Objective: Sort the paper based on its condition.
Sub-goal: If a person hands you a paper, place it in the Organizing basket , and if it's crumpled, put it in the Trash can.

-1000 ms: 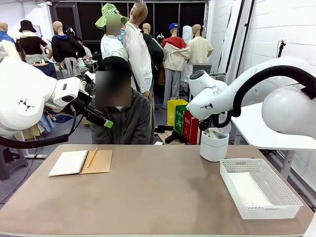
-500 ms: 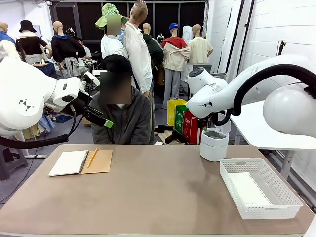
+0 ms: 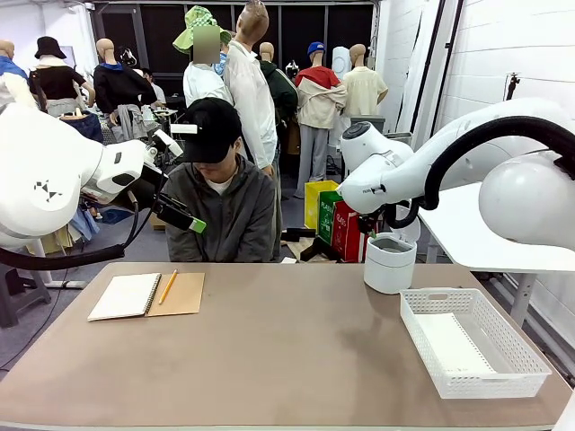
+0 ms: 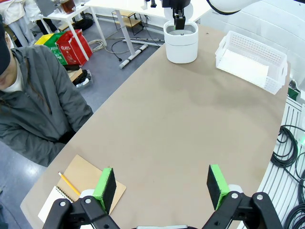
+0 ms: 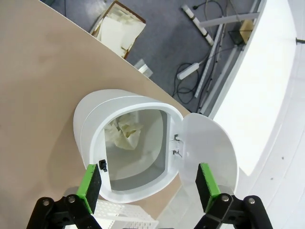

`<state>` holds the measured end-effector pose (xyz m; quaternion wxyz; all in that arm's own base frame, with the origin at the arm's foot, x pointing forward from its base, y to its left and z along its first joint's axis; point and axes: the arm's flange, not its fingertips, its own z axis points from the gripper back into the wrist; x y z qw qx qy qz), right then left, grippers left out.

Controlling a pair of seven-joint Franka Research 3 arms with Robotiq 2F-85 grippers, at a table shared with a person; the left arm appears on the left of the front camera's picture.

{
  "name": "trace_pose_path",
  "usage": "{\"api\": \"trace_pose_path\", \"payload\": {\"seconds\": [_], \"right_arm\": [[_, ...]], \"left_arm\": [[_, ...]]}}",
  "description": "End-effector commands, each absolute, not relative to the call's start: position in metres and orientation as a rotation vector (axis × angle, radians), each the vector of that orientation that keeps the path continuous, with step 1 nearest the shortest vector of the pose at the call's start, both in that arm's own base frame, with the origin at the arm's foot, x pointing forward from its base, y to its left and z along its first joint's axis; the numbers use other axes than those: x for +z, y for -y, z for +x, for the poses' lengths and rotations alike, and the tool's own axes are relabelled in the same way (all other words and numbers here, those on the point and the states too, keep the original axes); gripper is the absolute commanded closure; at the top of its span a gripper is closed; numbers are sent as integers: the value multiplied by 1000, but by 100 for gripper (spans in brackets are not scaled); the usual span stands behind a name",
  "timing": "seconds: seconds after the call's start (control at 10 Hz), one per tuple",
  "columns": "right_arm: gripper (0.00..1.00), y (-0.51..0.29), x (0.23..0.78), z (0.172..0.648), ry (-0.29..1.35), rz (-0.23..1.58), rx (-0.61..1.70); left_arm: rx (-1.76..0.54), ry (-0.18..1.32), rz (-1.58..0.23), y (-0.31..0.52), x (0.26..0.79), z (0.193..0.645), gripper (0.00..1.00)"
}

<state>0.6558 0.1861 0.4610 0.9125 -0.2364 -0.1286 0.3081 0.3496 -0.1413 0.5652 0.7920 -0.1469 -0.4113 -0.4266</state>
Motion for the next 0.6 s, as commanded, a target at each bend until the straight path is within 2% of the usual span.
{"api": "trace_pose_path", "payload": {"seconds": [0.0,0.5], "right_arm": [[0,-185,460,657,266,-487,633],[0,-185,460,657,266,-487,633]], "left_arm": [[-911,877,-326,141,564,350,0],[-911,877,-326,141,564,350,0]]}}
